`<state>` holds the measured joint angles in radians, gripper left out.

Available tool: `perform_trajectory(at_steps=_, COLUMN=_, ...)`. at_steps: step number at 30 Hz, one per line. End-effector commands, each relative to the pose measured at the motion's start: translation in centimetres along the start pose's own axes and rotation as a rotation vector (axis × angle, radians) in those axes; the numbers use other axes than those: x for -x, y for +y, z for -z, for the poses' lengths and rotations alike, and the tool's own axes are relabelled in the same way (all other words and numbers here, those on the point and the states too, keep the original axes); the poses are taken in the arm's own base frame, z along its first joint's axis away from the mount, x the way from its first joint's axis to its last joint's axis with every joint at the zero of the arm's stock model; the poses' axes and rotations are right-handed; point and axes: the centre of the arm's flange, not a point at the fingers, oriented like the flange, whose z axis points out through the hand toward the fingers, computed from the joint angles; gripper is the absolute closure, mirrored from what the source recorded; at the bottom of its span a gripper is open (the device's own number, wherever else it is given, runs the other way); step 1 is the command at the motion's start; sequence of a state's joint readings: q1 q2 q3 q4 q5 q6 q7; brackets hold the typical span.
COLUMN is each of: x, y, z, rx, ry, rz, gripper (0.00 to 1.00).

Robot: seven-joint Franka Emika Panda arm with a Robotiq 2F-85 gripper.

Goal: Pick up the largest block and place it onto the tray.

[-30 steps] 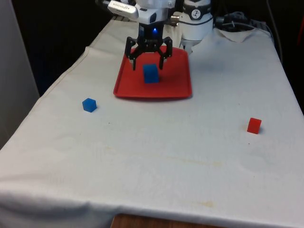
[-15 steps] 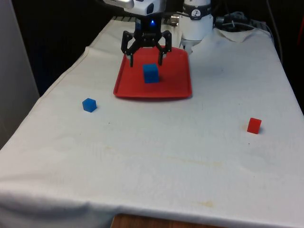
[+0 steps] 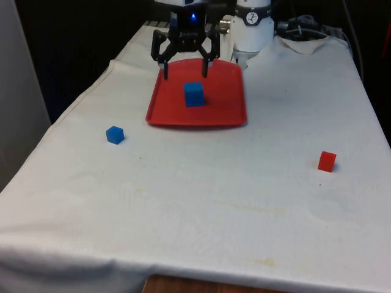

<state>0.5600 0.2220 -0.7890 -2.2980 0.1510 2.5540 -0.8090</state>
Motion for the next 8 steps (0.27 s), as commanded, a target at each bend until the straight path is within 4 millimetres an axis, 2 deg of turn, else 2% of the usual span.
perform_trajectory(at_steps=1, x=-0.3, y=0.3, z=0.4, rx=-0.001, ry=-0.004, rz=-0.001, gripper=0.00)
perform_trajectory(at_steps=8, x=-1.5, y=0.9, z=1.9, rx=-0.003, ry=0.009, rz=0.003, gripper=0.00)
